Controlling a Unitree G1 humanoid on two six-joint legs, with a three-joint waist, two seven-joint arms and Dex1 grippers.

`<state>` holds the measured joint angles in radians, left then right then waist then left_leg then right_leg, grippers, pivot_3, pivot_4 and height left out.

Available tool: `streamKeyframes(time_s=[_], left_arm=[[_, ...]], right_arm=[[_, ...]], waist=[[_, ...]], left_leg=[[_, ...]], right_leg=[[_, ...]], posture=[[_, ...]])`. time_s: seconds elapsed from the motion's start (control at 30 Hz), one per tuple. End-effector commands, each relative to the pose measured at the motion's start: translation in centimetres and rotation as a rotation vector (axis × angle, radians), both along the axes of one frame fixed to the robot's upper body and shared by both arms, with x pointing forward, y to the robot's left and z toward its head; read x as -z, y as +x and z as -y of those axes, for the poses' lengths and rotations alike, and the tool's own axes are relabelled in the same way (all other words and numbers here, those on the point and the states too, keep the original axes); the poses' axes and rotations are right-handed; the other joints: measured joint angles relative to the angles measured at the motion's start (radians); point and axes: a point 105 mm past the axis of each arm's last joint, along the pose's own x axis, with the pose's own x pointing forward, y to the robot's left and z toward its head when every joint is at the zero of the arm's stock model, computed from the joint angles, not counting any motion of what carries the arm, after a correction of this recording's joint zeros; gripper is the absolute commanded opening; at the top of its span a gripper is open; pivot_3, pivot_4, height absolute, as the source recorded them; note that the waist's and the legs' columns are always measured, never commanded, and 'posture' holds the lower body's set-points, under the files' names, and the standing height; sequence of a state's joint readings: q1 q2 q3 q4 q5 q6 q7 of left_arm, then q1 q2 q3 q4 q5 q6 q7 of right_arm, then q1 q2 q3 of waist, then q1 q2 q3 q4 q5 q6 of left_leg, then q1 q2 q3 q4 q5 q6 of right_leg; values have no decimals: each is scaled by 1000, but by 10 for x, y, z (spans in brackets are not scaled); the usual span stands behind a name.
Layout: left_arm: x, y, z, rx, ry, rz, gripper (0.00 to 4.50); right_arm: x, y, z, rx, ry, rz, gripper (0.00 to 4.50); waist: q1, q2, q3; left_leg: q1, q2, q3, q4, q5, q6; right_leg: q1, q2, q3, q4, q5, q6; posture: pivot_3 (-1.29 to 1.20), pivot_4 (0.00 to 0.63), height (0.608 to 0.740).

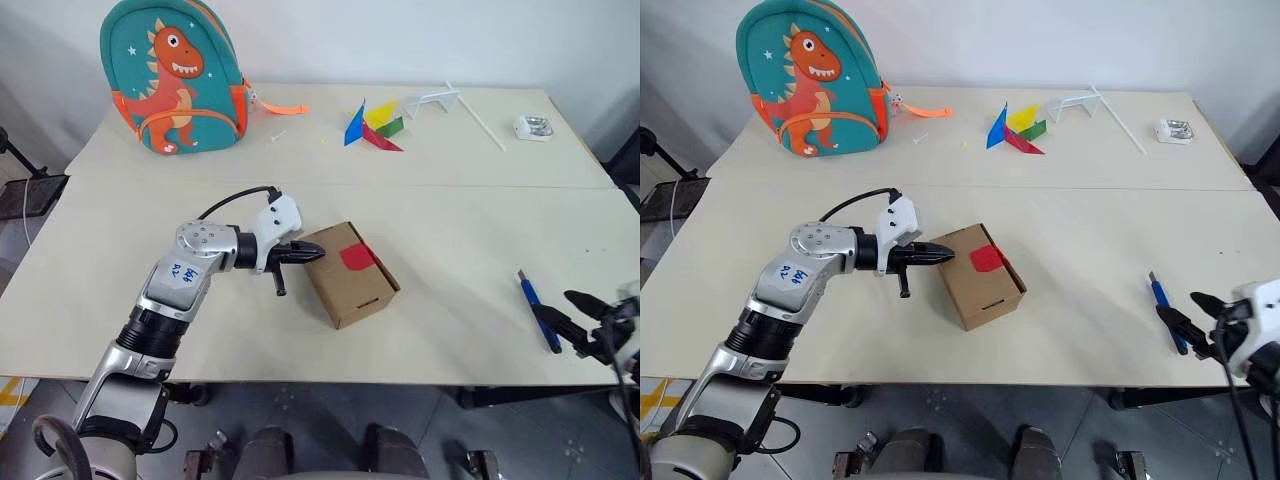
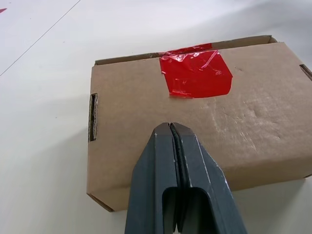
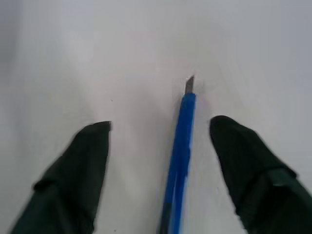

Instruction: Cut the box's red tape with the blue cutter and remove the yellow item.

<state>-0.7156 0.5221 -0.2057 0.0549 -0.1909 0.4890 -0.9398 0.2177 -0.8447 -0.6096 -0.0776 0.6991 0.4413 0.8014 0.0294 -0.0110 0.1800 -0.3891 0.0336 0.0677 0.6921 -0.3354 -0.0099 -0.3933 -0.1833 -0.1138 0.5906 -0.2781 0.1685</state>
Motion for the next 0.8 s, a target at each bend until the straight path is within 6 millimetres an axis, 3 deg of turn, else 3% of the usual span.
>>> streamKeyframes(time_s=[0.03, 0.13, 0.2, 0.3, 0.4, 0.53, 0.8], left_arm=[[-17, -4, -12, -6, -53, 26, 0], [-25, -14, -36, -3, -87, -11, 0], [-22, -21, -53, -17, -69, -40, 0], [-10, -29, -69, -48, -18, -88, 0], [12, -39, -78, -81, 31, -147, 0], [32, -42, -61, -86, 27, -150, 0], [39, -30, -30, -132, -56, -135, 0]], right_arm=[[-45, -8, -14, -131, 56, 87, 3809], [-67, -1, -44, -266, 98, 113, 3809], [-71, 13, -66, -321, 75, 146, 3430], [-58, 30, -92, -372, -1, 130, 2562], [-28, 57, -127, -443, -162, 119, 1491], [-1, 79, -156, -509, -260, 152, 119], [20, 79, -207, -650, -191, 83, 49]], waist=[[-2, 0, 0], [-16, 0, 0], [-30, 0, 0], [-27, 0, 0], [-18, 1, 0], [-2, 1, 0], [-7, 1, 0]], left_leg=[[0, 0, 0, 0, 0, 0], [1, 0, 0, 0, 0, 0], [2, 1, 0, -1, 0, 0], [2, 1, 0, -1, 0, 0], [1, 1, 0, -1, 0, -1], [0, 0, 0, -1, 0, -1], [-1, 0, 0, 1, 0, -1]], right_leg=[[0, 0, 0, 0, 0, 0], [0, 0, 1, 1, 0, 0], [0, 1, 1, 1, 0, 0], [0, 1, 1, 2, 0, -1], [0, 0, 1, 1, 0, 0], [-2, 0, 1, 1, 0, 0], [-2, 0, 0, 2, 0, 0]], posture=[[0, 150, 740], [0, 150, 740], [0, 150, 740], [0, 150, 740], [0, 150, 740], [0, 150, 740], [0, 150, 740]])
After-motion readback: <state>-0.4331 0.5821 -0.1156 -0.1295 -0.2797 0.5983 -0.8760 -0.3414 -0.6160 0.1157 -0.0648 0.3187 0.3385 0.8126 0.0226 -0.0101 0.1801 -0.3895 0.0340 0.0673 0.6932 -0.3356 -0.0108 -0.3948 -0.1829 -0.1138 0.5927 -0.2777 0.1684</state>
